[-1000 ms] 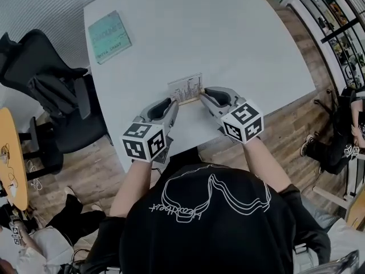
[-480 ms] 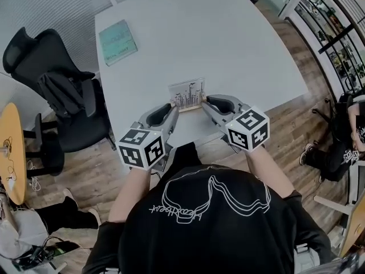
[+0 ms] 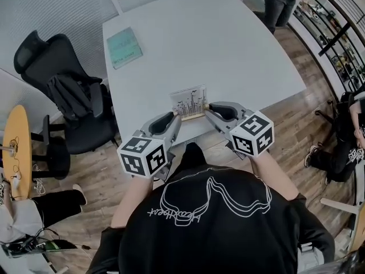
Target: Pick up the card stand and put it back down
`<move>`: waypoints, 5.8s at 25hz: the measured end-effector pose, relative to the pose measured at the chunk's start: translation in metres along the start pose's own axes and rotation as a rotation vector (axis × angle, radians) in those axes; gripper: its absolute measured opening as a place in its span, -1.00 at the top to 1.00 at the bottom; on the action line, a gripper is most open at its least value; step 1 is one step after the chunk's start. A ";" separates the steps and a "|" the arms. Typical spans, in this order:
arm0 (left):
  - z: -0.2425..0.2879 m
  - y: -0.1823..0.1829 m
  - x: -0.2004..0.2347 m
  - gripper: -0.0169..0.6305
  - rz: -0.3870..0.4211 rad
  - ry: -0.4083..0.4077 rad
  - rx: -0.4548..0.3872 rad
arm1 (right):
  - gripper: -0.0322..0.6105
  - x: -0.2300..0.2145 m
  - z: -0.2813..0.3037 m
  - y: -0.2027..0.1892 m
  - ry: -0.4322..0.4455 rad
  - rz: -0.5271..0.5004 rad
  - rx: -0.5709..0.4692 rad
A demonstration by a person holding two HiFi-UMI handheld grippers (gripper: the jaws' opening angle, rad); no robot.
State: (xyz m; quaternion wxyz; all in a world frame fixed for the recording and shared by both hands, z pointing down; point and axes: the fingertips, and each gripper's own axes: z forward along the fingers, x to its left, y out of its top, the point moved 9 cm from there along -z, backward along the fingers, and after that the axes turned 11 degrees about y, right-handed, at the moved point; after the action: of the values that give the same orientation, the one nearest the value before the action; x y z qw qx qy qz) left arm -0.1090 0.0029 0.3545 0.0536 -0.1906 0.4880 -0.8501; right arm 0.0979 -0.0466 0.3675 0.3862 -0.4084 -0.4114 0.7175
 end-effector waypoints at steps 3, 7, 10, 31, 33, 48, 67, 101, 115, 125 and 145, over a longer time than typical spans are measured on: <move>-0.008 -0.002 0.001 0.67 -0.005 0.008 -0.003 | 0.68 0.007 0.002 0.002 0.001 -0.010 0.000; -0.013 0.000 0.003 0.67 0.003 0.016 -0.009 | 0.68 0.011 0.005 0.003 0.009 -0.017 -0.001; -0.015 -0.001 0.005 0.67 0.010 0.017 -0.013 | 0.68 0.013 0.007 0.002 0.008 -0.020 -0.002; 0.033 0.044 0.067 0.67 0.046 -0.020 0.003 | 0.68 -0.038 0.066 0.042 -0.045 -0.017 0.005; 0.040 0.045 0.072 0.68 0.052 -0.026 0.016 | 0.69 -0.044 0.071 0.044 -0.057 -0.023 0.008; 0.120 0.027 0.115 0.69 0.066 -0.050 0.153 | 0.69 -0.105 0.116 0.013 -0.101 -0.044 0.117; 0.192 -0.019 0.137 0.69 0.134 -0.024 0.271 | 0.70 -0.157 0.150 -0.051 -0.129 0.045 0.199; 0.115 -0.011 0.100 0.45 -0.102 0.067 0.047 | 0.65 -0.095 0.059 -0.009 -0.007 0.099 -0.098; -0.004 0.010 -0.006 0.77 -0.070 -0.197 -0.143 | 0.87 0.009 -0.017 0.022 0.302 0.117 -0.292; -0.031 0.026 -0.035 0.90 0.009 -0.293 -0.183 | 0.87 0.034 -0.035 0.027 0.349 0.071 -0.310; -0.028 0.033 -0.044 0.90 0.079 -0.291 -0.186 | 0.88 0.032 -0.039 0.034 0.298 0.026 -0.292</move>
State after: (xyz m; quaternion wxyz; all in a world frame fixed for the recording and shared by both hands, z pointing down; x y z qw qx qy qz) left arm -0.0819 0.0207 0.3020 0.1391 -0.2964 0.5587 -0.7620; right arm 0.1136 -0.0195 0.3155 0.3700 -0.5670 -0.4440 0.5869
